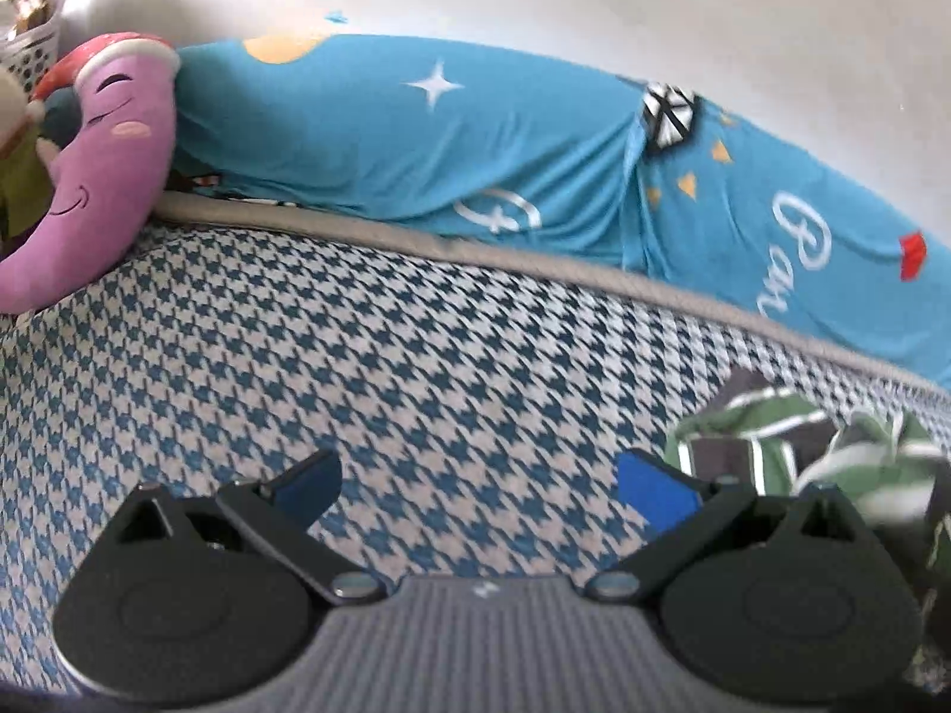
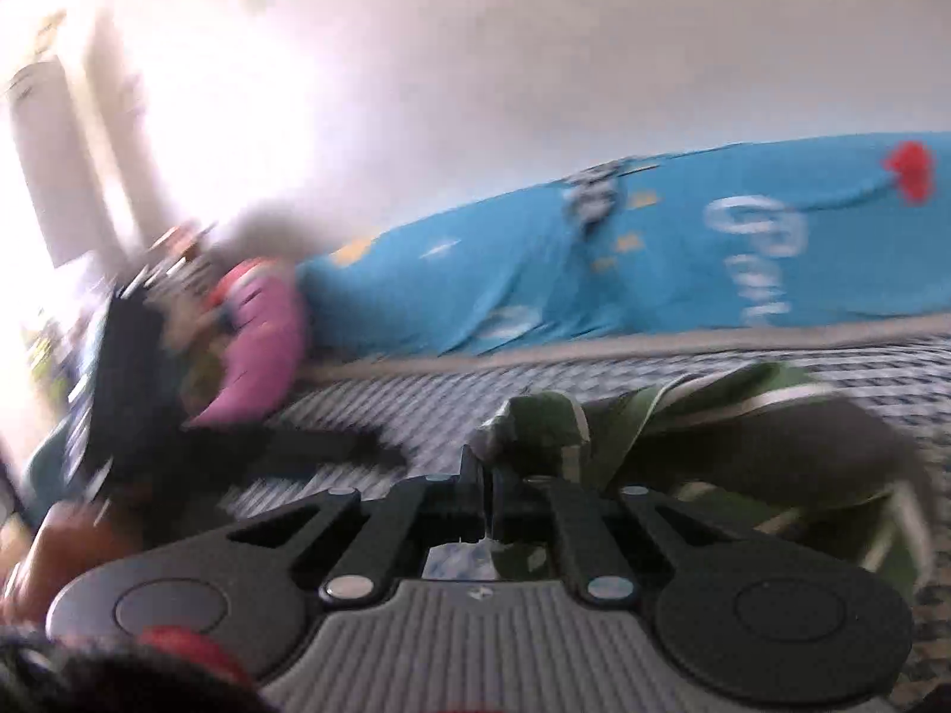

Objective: Fold clothes

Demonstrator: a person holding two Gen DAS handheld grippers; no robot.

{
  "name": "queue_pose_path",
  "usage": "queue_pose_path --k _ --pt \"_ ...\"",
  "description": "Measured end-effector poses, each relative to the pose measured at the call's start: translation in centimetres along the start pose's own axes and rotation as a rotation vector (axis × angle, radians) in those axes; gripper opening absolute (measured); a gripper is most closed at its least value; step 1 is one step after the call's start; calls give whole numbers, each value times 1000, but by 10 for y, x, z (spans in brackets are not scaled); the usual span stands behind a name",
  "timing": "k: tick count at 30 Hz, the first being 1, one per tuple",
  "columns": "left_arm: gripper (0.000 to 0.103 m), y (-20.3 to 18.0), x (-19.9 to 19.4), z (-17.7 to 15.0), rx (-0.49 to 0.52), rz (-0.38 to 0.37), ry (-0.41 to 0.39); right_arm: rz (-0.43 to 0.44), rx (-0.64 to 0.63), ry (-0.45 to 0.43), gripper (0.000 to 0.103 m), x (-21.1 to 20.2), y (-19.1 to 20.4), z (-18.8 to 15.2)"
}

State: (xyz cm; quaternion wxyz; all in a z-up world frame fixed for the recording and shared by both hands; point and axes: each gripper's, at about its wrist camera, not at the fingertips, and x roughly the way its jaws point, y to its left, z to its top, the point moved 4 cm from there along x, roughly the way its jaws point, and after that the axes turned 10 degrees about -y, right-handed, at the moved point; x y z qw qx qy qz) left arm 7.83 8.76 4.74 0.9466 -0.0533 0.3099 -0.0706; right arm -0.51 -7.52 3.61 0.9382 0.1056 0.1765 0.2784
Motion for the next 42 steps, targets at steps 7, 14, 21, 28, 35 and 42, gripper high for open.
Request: queue_pose_path --k 7,14,21,28,35,42 --pt "103 4 -4 -4 -2 -99 16 161 -137 155 6 3 52 -44" --pt "103 -3 -6 -12 16 -171 46 252 -235 250 12 -10 77 -64" --pt "103 -16 -2 -22 34 -208 86 194 -184 136 19 -45 64 -30" --pt "103 -30 1 -33 85 -238 124 5 -177 66 28 -64 32 -5" --pt "103 -37 4 -45 123 -233 157 -180 -82 65 49 -58 -16 2" --pt "103 -40 11 -51 144 -219 197 -290 -101 117 53 -33 -27 -11"
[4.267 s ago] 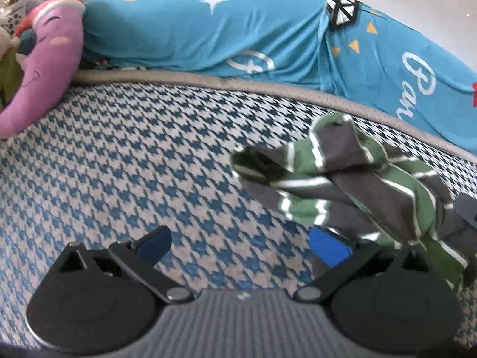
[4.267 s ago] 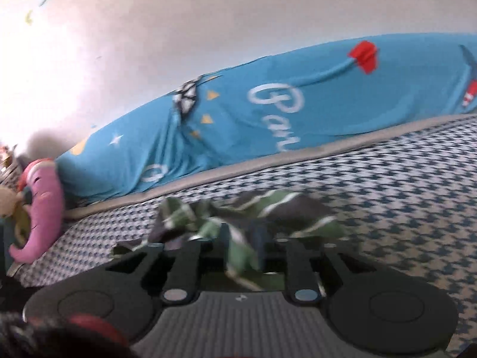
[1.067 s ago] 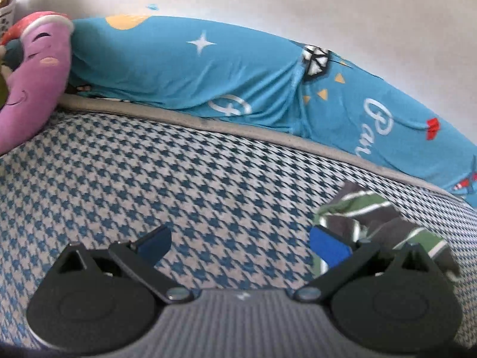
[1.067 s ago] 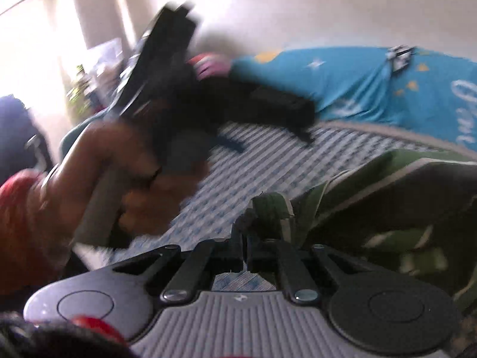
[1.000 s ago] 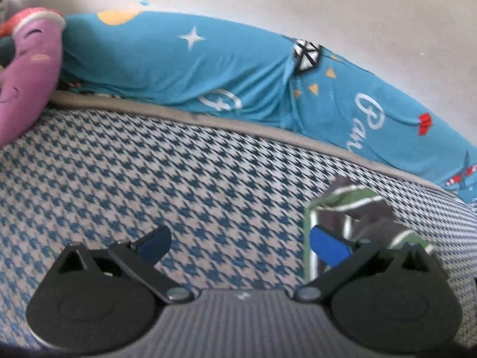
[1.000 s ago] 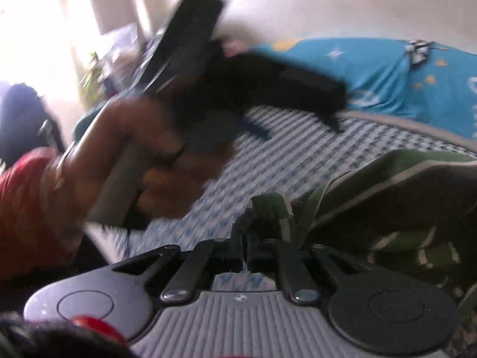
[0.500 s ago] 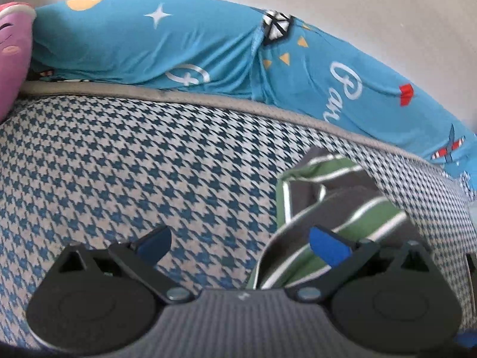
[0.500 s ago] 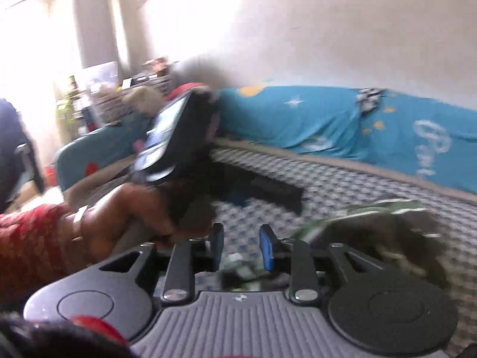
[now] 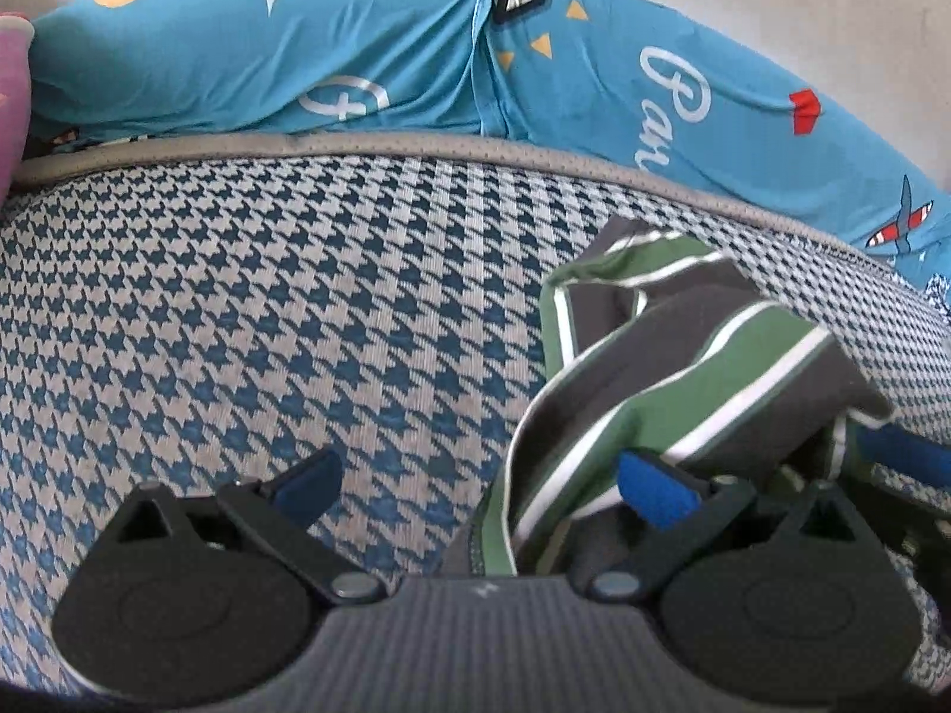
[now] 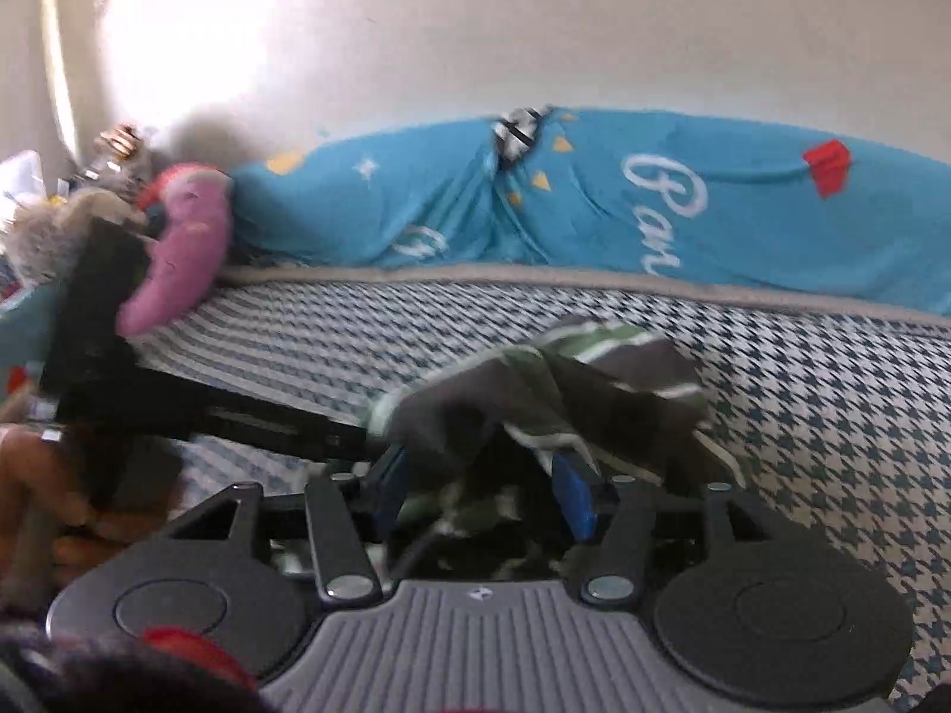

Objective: Fold clothes

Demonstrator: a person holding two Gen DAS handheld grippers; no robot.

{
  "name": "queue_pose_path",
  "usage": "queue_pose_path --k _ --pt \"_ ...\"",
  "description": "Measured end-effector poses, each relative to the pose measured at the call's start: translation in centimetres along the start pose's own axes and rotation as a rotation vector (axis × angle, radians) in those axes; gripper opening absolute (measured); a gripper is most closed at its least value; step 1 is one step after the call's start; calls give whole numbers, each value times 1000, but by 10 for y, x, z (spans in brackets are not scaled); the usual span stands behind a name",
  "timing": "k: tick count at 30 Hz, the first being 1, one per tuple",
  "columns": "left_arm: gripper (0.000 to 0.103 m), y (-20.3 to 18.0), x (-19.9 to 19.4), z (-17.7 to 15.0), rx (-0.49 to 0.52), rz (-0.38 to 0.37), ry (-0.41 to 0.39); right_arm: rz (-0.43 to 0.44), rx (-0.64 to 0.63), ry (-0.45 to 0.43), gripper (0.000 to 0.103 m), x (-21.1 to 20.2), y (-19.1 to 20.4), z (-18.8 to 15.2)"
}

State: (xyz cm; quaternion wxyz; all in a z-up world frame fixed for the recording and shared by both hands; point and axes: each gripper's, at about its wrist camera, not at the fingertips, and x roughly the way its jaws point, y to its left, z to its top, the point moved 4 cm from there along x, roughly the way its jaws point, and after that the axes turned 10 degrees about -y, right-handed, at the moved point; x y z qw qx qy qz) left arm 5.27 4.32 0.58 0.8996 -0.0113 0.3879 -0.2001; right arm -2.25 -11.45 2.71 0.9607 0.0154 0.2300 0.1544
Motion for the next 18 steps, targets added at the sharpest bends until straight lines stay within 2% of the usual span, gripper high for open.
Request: queue_pose_path --k 2,5,9,12,15,18 --pt "103 1 0 0 5 4 9 -58 6 -10 53 1 -7 -2" --pt "103 4 -1 1 3 7 10 -87 56 -19 53 1 -14 1" --pt "103 9 -7 5 -5 9 0 -11 110 -22 53 -12 -14 8" --pt "103 13 -10 7 -9 24 -13 41 197 -6 55 -9 -18 7" --pt "103 18 -14 8 -27 25 -22 26 300 12 55 2 -27 5" --pt "103 21 -17 10 -40 32 -37 44 413 -34 55 8 -33 9"
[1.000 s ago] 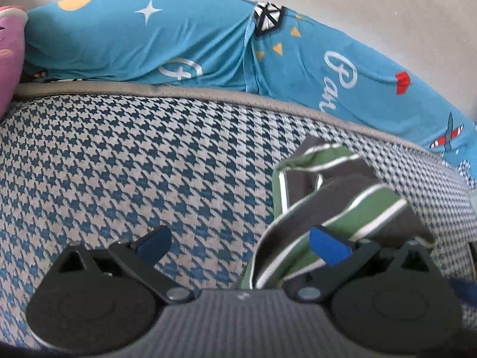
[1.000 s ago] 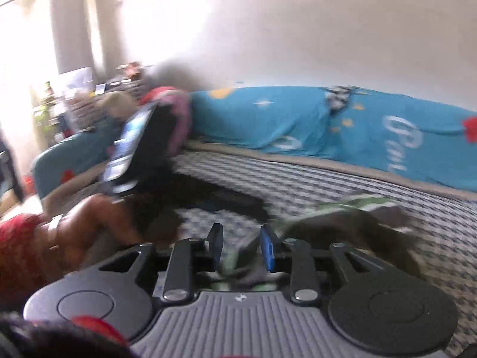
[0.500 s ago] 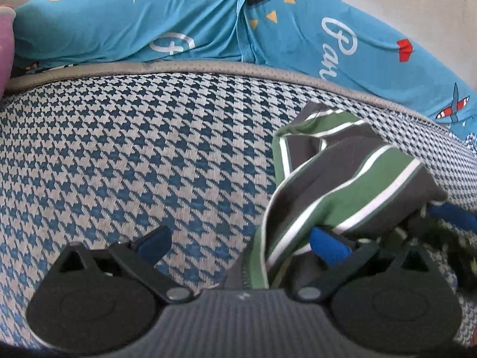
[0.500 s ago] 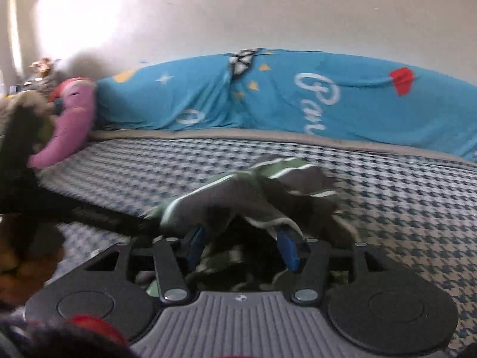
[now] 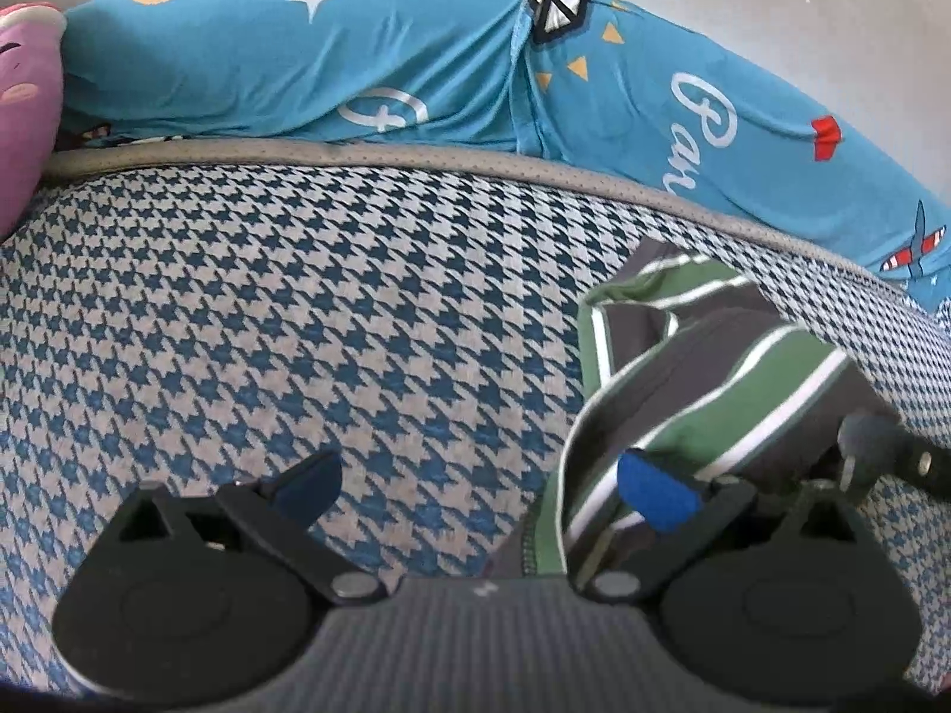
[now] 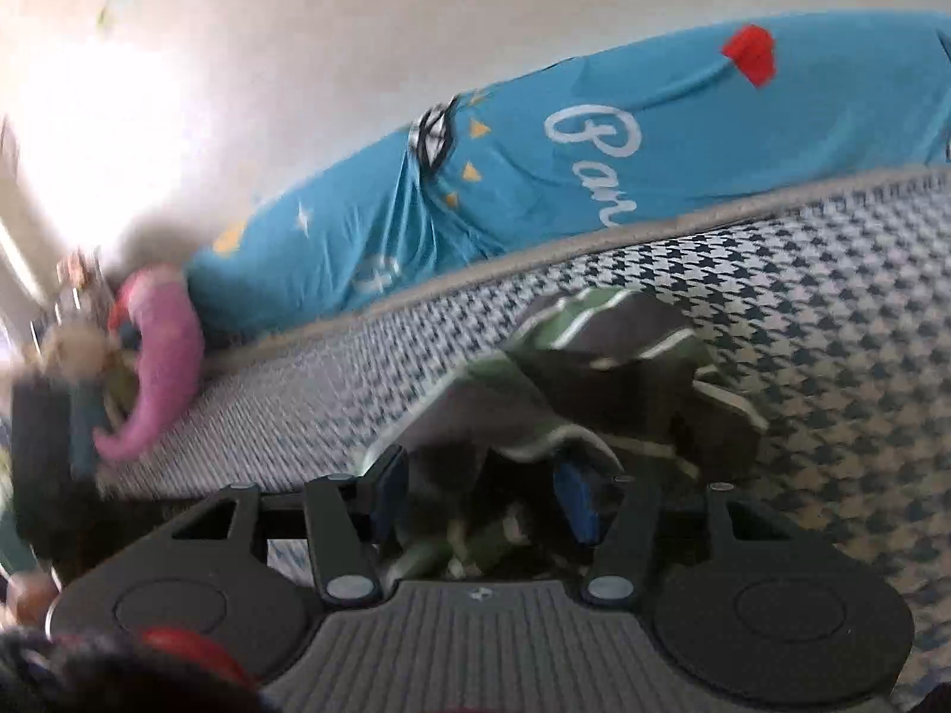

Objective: Fold clothes

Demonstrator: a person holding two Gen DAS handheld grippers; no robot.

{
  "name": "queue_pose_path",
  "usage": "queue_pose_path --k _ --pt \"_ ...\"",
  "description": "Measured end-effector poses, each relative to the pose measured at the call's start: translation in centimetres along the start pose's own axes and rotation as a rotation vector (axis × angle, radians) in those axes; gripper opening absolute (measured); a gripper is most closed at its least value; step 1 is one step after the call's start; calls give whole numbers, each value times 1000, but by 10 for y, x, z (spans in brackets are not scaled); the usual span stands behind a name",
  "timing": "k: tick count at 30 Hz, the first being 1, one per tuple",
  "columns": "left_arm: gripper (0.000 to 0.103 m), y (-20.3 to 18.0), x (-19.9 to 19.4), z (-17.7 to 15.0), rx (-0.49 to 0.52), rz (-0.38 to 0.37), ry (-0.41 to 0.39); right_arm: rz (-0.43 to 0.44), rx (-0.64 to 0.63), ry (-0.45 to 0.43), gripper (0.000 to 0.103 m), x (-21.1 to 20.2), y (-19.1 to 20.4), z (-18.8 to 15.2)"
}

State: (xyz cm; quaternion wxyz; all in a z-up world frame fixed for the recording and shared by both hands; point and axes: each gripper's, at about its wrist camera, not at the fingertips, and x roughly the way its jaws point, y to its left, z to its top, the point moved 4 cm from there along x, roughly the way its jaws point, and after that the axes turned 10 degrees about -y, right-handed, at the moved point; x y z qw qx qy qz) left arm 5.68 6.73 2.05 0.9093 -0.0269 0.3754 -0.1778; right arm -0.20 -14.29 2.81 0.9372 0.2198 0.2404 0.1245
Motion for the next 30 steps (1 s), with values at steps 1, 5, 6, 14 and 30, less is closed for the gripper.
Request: queue_pose_path --k 1,5,6,14,30 --pt "103 2 -1 1 -5 3 -5 10 36 -16 55 2 -1 2" --pt "103 12 -6 8 -25 35 -34 -5 68 -40 55 17 5 1" --pt "103 15 -7 10 -31 42 -41 -19 53 -45 55 21 8 0" --pt "103 33 -16 26 -69 72 -84 9 -62 -62 11 45 39 -17" --pt "103 57 -33 41 -134 29 -110 352 -554 197 15 56 148 -120"
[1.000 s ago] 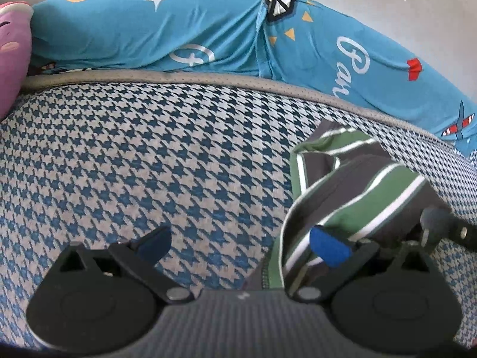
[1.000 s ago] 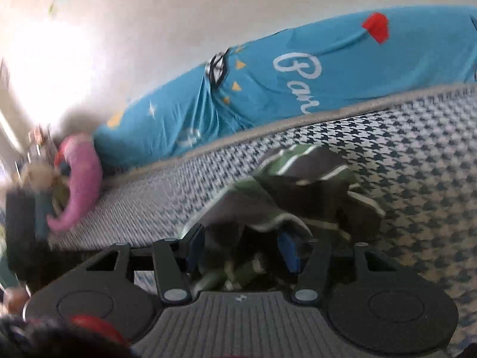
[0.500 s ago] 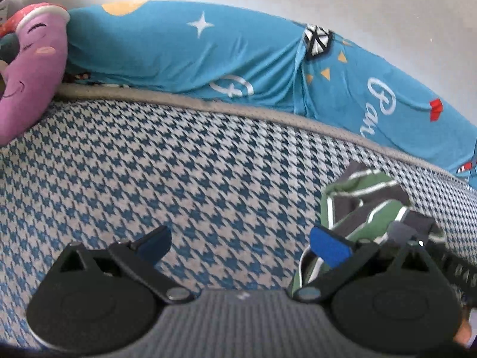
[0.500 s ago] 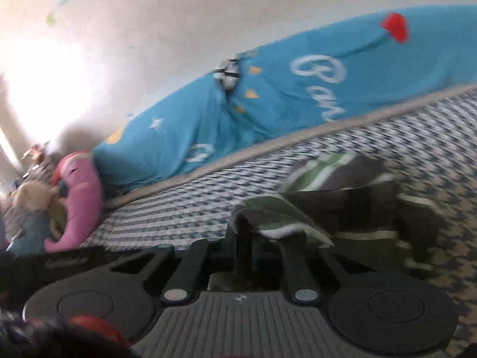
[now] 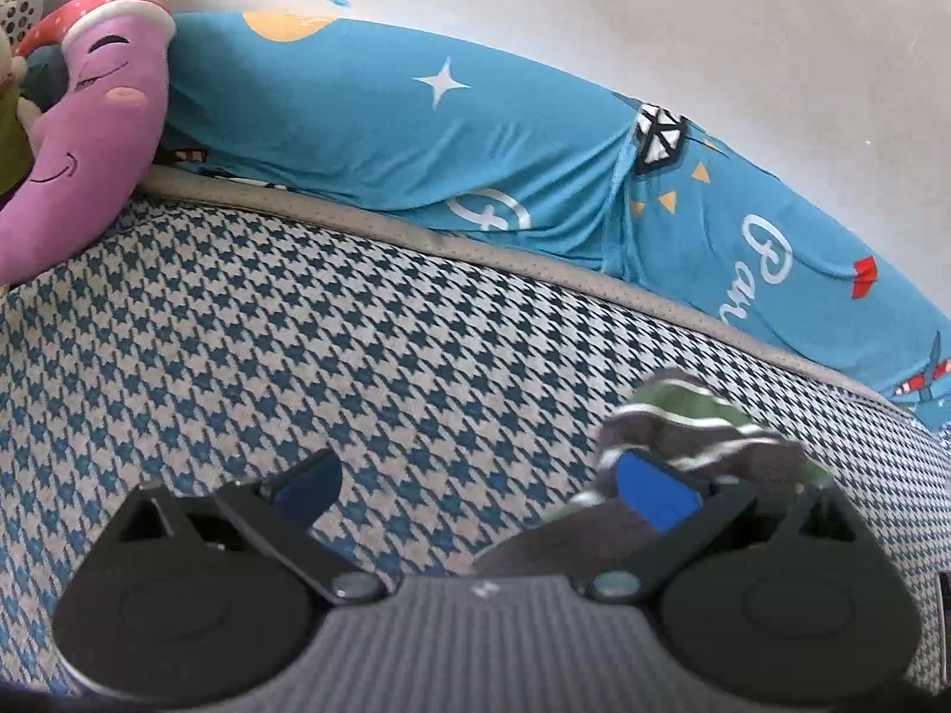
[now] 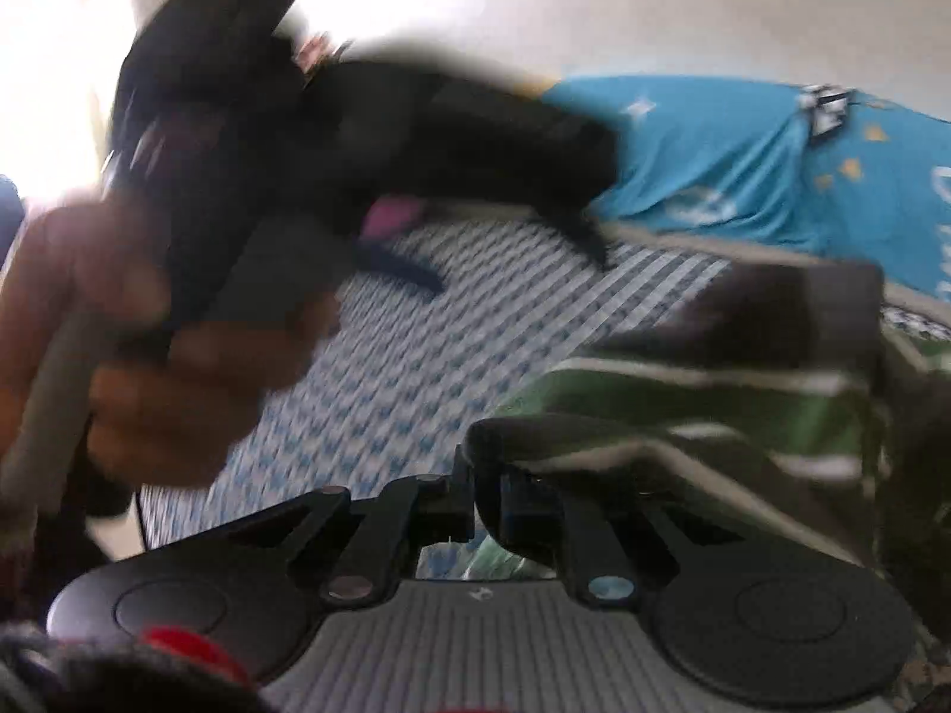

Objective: Fold clothes

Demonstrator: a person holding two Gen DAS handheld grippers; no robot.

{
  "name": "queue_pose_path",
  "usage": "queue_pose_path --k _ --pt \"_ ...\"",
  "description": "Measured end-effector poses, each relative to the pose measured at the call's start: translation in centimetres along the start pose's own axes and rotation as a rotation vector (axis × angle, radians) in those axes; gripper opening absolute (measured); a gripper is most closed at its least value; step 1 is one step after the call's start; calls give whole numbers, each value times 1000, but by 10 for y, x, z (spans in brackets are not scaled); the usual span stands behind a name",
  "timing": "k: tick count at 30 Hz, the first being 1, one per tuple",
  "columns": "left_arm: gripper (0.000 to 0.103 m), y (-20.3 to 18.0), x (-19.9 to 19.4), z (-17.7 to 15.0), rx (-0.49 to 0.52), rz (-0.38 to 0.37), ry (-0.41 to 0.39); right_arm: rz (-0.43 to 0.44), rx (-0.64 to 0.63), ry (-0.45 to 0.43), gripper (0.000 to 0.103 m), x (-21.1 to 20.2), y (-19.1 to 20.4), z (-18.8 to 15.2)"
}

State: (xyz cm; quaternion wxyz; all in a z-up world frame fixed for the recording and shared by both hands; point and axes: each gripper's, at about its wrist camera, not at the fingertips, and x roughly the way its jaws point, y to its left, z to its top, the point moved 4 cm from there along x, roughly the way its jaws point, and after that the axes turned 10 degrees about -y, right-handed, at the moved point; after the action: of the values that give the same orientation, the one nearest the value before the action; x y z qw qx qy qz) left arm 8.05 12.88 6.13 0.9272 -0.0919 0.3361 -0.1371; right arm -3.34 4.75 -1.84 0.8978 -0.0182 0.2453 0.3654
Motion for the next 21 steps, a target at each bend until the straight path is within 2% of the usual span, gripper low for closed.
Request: queue_pose_path --k 1,3,4,10,15,21 --pt "103 -2 0 -1 5 -7 3 6 -8 16 16 1 3 -3" --pt "103 -7 0 -3 19 -23 9 10 -13 33 27 0 5 -5" --pt "103 -10 1 -5 26 -32 15 14 -14 30 28 -4 5 -5" --pt "103 -27 8 -15 64 -60 46 40 -21 13 31 -29 3 -3" --pt "103 -37 13 -18 76 -61 49 22 -22 -10 32 -58 -7 -4" --pt "103 -44 23 -27 87 -42 81 -161 37 -95 34 -88 -48 4"
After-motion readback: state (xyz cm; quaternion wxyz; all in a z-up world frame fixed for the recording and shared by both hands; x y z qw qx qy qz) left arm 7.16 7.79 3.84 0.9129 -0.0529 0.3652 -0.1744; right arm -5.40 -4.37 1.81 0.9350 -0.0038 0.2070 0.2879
